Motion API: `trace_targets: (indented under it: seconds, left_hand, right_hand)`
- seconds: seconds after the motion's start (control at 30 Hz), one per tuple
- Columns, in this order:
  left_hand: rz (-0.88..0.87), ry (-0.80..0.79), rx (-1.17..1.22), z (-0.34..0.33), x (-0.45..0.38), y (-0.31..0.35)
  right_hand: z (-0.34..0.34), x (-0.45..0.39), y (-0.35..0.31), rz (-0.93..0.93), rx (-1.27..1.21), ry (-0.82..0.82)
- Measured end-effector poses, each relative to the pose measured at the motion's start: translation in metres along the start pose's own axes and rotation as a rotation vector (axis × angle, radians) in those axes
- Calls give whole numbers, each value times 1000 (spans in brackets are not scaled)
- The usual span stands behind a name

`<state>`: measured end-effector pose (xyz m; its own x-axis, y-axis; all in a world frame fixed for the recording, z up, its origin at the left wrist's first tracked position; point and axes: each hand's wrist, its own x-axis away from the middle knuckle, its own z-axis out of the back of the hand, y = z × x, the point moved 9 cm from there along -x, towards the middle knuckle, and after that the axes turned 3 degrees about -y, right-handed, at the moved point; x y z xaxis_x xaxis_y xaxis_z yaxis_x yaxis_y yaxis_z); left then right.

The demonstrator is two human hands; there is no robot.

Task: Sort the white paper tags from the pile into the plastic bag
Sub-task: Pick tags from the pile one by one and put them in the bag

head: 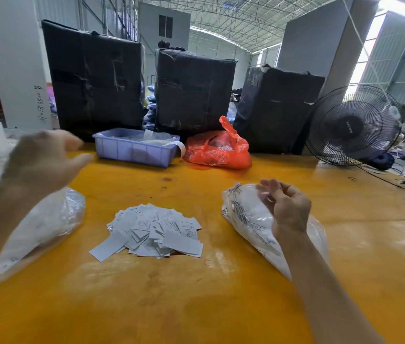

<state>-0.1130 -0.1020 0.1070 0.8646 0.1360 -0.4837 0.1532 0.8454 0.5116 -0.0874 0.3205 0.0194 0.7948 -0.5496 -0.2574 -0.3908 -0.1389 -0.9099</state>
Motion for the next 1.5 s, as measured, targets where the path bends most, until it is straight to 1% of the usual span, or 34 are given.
trace_targets:
  seconds: [0.03, 0.07, 0.1, 0.13, 0.17, 0.2, 0.23, 0.27, 0.3, 0.33, 0.37, 0.4, 0.47, 0.53, 0.63, 0.7, 0.77, 0.87, 0.97, 1.17, 1.2, 1.3, 1.33, 1.43, 1.5]
  left_hand:
    - [-60, 3, 94, -4, 6, 13]
    - [-112, -42, 225, -14, 17, 29]
    - [-126, -147, 360, -30, 31, 49]
    - [-69, -288, 517, -51, 47, 67]
    - [32, -447, 685, -76, 58, 72]
    - [156, -594, 816, -101, 72, 77]
    - [285, -713, 896, -122, 85, 78]
    - [393, -813, 953, -137, 98, 79]
    - [443, -895, 996, -147, 108, 82]
    - [460, -958, 1024, -153, 116, 85]
    - [453, -989, 1045, -157, 120, 88]
    - [448, -999, 1070, -158, 121, 89]
    - [471, -965, 1125, -158, 118, 86]
    - [492, -879, 1156, -157, 113, 79]
    - [475, -725, 1152, -154, 106, 70]
    - [457, -648, 1115, -150, 102, 64]
    - [440, -606, 1082, -148, 98, 59]
    - [407, -605, 1018, -145, 96, 58]
    - [393, -622, 980, -147, 96, 56]
    - [387, -633, 966, -151, 93, 52]
    - [388, -652, 963, -152, 93, 52]
    - [380, -781, 981, -158, 100, 58]
    - [379, -789, 989, -160, 100, 58]
    - [404, -698, 1009, -158, 95, 52]
    - [386, -680, 1030, -158, 92, 52]
  right_hand:
    - [-18, 8, 11, -140, -243, -85]
    - [-37, 19, 20, -261, -403, -165]
    - [-55, 30, 27, -352, -485, -239]
    - [-72, 43, 32, -414, -521, -314]
    - [-87, 54, 36, -454, -536, -384]
    - [-99, 64, 39, -481, -546, -444]
    - [-109, 73, 42, -497, -552, -496]
    - [-116, 79, 43, -503, -558, -542]
    - [-121, 84, 44, -505, -564, -581]
    - [-123, 87, 45, -507, -571, -606]
    - [-124, 88, 45, -504, -577, -622]
    - [-124, 89, 44, -495, -581, -636]
    - [-122, 89, 42, -465, -579, -664]
    - [-122, 89, 39, -440, -551, -682]
    - [-122, 92, 42, -450, -482, -698]
    - [-122, 94, 44, -462, -400, -712]
    - [-121, 94, 45, -435, -254, -733]
    - [-117, 93, 48, -376, -56, -704]
    - [-113, 93, 51, -350, 38, -669]
    - [-112, 90, 50, -306, -9, -638]
    - [-112, 88, 49, -297, -19, -618]
    - [-106, 83, 50, -294, -73, -527]
    - [-104, 82, 50, -301, -87, -506]
    - [-102, 80, 50, -295, -69, -494]
    - [-102, 80, 48, -252, -14, -518]
